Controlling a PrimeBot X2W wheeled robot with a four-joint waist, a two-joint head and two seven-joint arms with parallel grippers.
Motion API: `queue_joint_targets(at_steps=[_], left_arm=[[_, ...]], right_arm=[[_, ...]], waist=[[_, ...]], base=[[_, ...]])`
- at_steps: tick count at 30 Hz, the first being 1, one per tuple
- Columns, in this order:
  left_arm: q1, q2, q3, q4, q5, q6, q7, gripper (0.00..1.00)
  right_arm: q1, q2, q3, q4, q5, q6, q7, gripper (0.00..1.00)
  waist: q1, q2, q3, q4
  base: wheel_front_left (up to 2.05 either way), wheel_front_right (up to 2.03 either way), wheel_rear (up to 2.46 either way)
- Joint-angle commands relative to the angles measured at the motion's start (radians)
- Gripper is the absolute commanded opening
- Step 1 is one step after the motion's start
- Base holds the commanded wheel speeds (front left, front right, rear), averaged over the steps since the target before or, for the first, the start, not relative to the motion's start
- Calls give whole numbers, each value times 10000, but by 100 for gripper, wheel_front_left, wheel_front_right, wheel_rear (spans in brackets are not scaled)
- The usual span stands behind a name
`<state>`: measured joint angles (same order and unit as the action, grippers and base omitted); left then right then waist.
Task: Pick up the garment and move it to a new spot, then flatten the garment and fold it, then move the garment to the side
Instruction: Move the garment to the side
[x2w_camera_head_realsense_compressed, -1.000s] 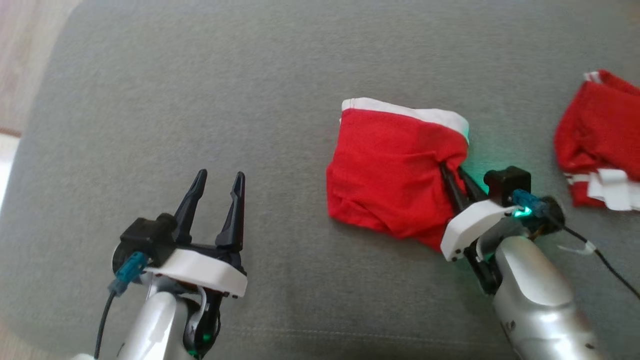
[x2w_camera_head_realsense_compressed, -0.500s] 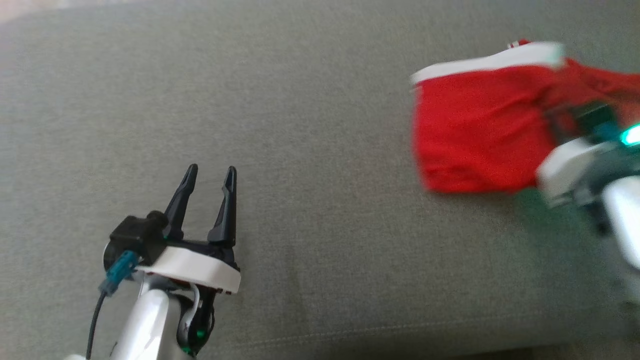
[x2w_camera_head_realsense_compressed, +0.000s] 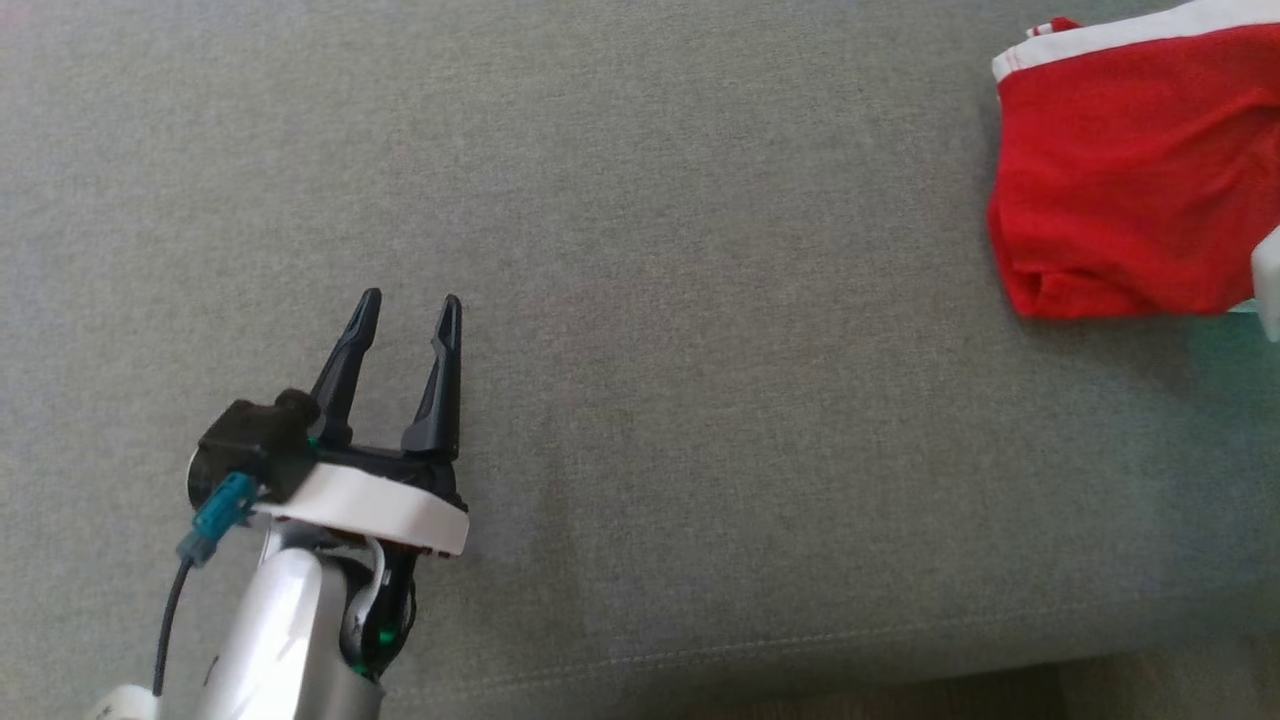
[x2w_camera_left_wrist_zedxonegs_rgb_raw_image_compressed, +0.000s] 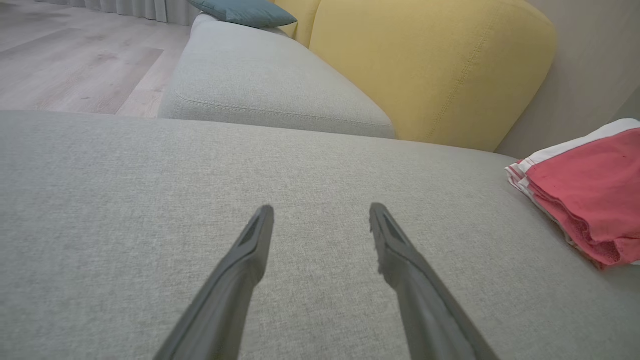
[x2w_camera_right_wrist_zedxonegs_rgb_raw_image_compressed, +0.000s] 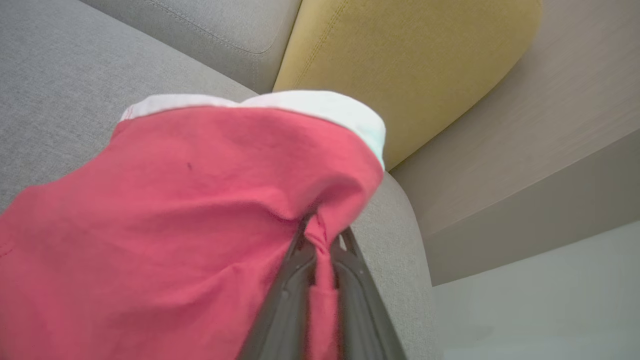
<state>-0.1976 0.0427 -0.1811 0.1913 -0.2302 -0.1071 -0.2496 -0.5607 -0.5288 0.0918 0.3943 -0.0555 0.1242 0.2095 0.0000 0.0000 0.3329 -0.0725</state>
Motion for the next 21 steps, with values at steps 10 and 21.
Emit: queue_joint_targets(at_steps=[10, 21], left_arm=[[-285, 75, 383, -306, 51, -118, -122, 100], [-181, 75, 213, -127, -40, -132, -122, 100]], right_arm=[[811, -121, -801, -1353, -117, 65, 335, 0], [1102, 546, -1335, -2033, -655, 65, 98, 100]], waist=[[0, 0, 34, 170], [0, 0, -366, 223]], base=[[0, 0, 0], [0, 0, 0]])
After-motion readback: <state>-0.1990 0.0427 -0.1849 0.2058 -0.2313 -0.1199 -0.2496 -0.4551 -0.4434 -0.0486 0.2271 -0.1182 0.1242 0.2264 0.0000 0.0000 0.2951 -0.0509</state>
